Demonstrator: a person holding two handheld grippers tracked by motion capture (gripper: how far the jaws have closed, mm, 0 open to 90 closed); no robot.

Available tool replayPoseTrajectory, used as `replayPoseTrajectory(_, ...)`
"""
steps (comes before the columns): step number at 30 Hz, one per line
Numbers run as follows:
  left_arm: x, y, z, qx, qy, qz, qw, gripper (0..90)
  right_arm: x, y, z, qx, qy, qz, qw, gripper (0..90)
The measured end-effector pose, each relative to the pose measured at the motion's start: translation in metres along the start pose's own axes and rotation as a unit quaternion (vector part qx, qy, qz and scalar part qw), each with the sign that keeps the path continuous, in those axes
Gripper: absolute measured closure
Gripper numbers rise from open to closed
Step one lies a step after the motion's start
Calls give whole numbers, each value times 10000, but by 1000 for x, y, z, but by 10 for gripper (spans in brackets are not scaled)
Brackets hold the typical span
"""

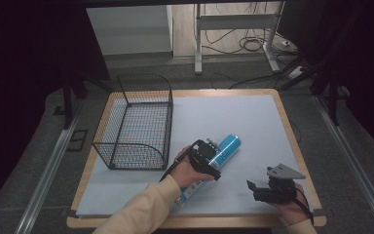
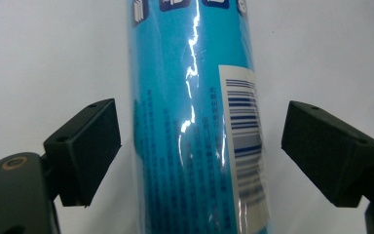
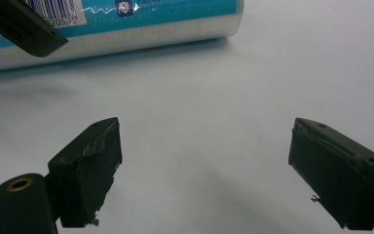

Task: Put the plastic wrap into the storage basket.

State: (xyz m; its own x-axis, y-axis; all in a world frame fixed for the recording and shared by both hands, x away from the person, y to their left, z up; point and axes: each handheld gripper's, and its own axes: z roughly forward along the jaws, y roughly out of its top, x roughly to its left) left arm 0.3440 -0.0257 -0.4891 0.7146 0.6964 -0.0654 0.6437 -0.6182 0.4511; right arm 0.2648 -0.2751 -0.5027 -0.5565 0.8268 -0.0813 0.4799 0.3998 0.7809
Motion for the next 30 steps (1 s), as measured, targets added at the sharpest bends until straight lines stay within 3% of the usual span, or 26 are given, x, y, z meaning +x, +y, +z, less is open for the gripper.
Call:
replayPoseTrajectory(5,3,2,9,211,100,-88,9997,193,0,0,0,16,-14,-19,10000,124)
replayPoseTrajectory(10,6,6,14,420,-114,-187,9989,301,0,0,0,3,-17,-22,10000,125)
replayPoseTrajectory(19,8,8,14,479,-190,-259,9983,309,-1,0,0,7,-5,-1,10000,125)
replayPoseTrajectory(21,10,8,14,487,-277,-360,9978,310,-1,0,0,5,-12,0,10000,125)
replayPoseTrajectory(30,14,11,12,608,-386,-283,9970,312,-2,0,-1,-19,-43,18,10000,125)
